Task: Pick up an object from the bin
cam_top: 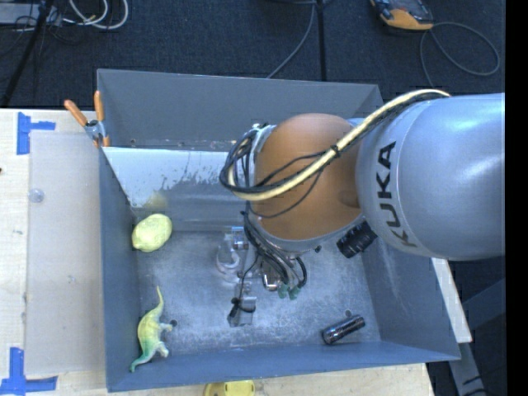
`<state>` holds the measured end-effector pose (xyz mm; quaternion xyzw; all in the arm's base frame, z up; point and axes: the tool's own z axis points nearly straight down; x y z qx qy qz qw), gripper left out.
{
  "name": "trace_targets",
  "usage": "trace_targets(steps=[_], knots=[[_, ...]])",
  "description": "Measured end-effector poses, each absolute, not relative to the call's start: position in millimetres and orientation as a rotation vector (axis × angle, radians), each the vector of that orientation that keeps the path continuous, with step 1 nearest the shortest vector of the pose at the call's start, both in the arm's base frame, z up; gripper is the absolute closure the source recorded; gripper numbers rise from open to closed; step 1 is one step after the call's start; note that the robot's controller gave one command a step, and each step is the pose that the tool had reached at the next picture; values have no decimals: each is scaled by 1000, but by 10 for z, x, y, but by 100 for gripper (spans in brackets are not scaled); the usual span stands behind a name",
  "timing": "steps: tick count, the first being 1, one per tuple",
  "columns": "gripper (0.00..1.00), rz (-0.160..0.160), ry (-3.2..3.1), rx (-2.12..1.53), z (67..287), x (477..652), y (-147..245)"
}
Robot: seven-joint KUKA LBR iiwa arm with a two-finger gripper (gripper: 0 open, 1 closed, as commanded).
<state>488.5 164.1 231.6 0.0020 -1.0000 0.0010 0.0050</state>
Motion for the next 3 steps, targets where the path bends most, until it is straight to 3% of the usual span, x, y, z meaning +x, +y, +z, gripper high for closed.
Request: trace_targets(steps=[1,2,3], knots=[[0,1,-3139,-2,2361,4901,1629],[0,0,-3135,157,1822,4933,1877],[0,1,-3077,603,1599,4846,2122]])
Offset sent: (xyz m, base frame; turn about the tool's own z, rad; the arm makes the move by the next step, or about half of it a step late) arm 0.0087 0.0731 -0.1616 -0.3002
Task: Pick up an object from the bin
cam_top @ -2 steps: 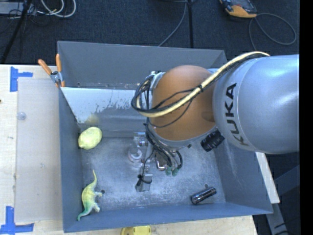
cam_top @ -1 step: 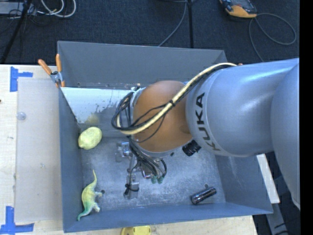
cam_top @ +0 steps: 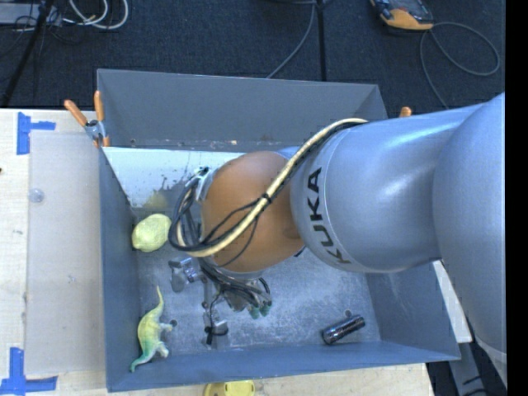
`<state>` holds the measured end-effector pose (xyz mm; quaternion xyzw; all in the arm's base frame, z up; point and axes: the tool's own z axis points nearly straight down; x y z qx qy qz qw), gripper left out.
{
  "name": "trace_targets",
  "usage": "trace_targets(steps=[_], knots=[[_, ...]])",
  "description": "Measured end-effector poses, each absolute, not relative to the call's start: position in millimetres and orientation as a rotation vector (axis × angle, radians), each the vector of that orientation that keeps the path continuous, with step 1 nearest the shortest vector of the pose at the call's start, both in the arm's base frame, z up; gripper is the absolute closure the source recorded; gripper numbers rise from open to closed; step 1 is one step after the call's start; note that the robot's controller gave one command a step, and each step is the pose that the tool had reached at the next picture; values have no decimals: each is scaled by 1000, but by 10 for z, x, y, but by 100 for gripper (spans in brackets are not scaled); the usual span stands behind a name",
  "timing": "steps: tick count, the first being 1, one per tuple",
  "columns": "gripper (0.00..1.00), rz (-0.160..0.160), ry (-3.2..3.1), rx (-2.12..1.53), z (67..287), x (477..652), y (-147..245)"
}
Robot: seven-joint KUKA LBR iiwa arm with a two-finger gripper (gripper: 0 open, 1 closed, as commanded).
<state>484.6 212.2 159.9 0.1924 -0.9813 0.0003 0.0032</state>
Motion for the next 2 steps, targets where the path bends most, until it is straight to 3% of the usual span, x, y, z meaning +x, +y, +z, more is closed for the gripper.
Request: trace_targets(steps=[1,2], knots=[[0,0,-3063,676,1239,4841,2431],[0,-1,-2948,1068,895,4846,2455]])
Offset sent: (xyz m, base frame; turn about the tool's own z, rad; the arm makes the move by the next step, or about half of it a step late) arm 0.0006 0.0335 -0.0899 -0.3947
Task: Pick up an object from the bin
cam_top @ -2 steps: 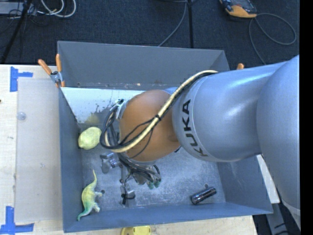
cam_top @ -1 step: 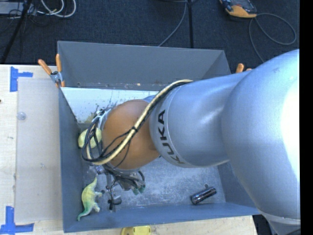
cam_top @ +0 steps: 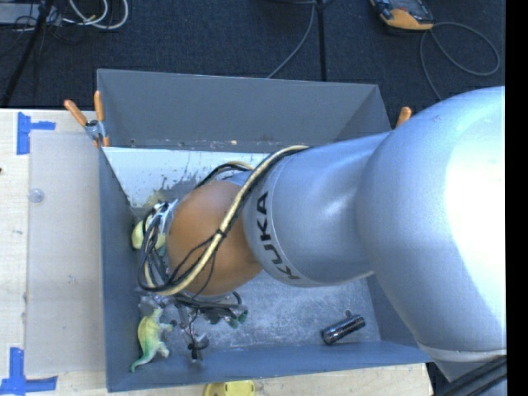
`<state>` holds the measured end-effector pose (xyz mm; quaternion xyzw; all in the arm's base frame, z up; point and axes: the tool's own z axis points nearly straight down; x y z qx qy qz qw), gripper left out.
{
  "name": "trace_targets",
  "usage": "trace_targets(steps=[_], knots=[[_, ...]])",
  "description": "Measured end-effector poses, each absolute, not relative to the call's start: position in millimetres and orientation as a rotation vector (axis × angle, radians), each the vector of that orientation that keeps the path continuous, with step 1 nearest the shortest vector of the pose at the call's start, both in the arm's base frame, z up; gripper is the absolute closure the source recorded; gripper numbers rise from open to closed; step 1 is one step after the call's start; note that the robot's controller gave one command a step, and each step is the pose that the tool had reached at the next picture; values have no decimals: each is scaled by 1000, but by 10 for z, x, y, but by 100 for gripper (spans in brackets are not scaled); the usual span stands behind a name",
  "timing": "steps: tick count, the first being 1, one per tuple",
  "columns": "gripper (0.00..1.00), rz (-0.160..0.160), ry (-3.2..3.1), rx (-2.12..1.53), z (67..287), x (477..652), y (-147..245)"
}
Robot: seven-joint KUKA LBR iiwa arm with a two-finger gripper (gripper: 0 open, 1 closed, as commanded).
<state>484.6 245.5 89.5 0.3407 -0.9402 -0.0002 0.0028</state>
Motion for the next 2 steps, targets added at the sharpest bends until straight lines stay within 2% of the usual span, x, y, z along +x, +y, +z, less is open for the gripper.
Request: trace_targets(steps=[1,2], knots=[[100,-3,-2799,1420,703,4878,2444],[100,-3,-2799,1419,703,4878,2444]])
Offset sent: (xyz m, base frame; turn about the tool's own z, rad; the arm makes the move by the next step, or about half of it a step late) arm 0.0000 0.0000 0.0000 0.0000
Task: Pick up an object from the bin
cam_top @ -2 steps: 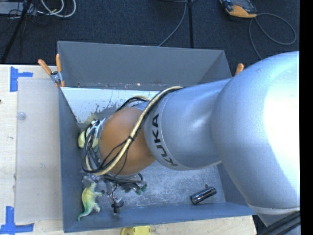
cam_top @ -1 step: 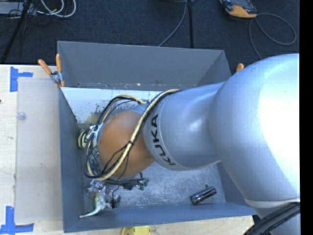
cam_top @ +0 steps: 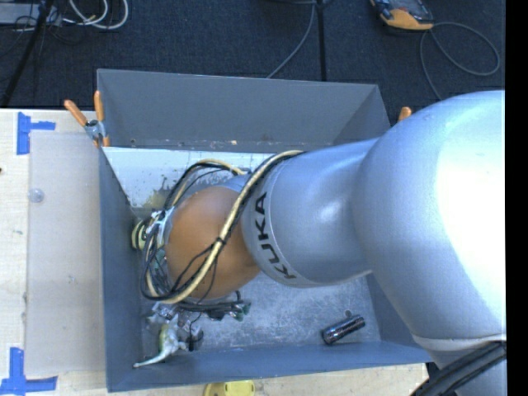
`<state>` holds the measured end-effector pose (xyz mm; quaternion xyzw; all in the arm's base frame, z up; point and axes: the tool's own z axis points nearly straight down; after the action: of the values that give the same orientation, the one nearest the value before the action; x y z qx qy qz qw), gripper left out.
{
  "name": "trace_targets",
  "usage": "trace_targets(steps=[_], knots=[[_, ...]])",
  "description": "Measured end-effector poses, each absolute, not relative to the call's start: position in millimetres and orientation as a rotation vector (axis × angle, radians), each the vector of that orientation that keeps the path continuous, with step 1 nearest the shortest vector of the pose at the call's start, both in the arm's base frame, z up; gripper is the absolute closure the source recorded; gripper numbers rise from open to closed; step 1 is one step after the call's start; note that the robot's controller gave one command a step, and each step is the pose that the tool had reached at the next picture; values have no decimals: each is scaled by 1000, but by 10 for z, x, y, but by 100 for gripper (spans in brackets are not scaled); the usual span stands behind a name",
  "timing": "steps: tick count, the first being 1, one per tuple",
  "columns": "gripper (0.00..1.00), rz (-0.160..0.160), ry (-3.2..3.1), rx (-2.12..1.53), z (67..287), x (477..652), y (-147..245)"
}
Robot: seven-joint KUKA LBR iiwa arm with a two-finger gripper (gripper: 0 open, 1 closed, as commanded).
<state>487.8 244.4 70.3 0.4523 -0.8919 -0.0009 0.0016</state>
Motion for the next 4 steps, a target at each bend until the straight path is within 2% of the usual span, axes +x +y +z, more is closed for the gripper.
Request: trace_targets(steps=[1,3,4], knots=[[100,-3,-2794,1416,760,4860,2435],[100,-4,-2797,1414,1190,4861,2444],[100,-4,-2798,1413,1296,4864,2445]])
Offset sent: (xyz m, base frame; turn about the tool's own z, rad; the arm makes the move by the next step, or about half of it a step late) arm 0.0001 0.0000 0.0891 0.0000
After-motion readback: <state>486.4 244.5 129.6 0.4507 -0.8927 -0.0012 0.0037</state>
